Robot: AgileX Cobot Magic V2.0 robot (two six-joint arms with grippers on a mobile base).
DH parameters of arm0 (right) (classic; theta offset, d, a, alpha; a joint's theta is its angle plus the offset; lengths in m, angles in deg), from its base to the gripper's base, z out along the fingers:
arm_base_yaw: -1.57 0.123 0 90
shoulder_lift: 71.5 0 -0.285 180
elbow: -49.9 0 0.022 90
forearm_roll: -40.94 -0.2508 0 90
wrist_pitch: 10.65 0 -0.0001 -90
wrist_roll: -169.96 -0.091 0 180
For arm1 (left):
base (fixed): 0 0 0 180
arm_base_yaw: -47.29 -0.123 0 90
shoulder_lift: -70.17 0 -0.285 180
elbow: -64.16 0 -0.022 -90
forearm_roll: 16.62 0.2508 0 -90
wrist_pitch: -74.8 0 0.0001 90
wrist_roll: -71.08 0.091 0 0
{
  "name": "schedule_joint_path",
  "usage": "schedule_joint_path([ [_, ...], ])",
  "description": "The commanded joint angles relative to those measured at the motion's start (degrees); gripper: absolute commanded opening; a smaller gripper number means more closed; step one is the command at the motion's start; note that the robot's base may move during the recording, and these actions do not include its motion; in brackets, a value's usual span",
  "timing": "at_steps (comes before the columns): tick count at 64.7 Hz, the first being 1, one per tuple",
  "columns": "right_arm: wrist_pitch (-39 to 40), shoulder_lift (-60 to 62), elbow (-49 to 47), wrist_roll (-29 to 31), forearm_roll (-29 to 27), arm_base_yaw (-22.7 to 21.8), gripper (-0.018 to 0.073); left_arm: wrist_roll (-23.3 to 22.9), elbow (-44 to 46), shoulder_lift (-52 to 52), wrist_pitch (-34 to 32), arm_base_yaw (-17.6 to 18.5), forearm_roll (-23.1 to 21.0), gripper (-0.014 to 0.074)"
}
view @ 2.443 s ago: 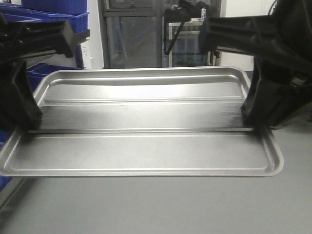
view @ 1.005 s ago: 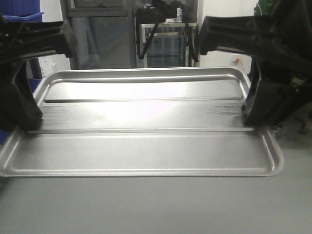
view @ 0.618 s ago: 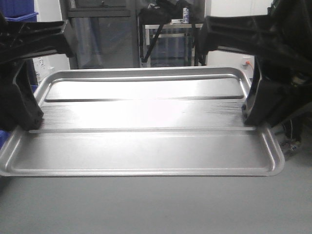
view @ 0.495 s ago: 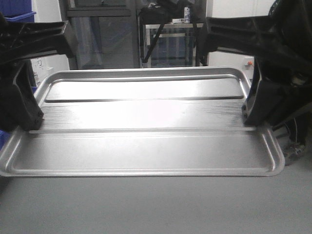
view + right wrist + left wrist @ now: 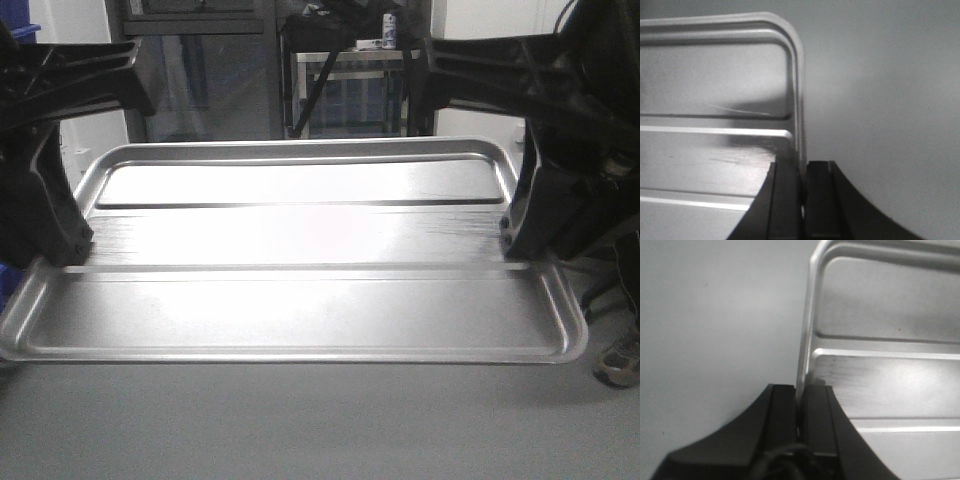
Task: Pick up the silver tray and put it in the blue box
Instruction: 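Hold the tray level in both grippers while the base turns away, then carry the tray in both grippers to the shelf of blue bins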
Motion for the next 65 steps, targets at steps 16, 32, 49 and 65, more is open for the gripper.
schedule_joint_path([
  [16, -2.69, 1.24, -1.10, 0.19, 3.30, -0.34, 0.0058, -0.84, 1.47, -1.16, 1.20, 0.27, 2.54, -0.0104],
  [32, -2.69, 1.24, -1.10, 0.19, 3.30, -0.34, 0.0058, -0.84, 1.47, -1.16, 1.20, 0.27, 2.54, -0.0104],
  [49, -2.70, 1.17, -1.10, 0.19, 3.30, -0.34, 0.0058, -0.84, 1.47, -1.16, 1.20, 0.27, 2.54, -0.0104],
  [65, -2.96, 1.17, -1.10, 0.19, 3.30, -0.34, 0.0058, -0.84, 1.47, -1.16, 1.20, 0.27, 2.43, -0.0104],
])
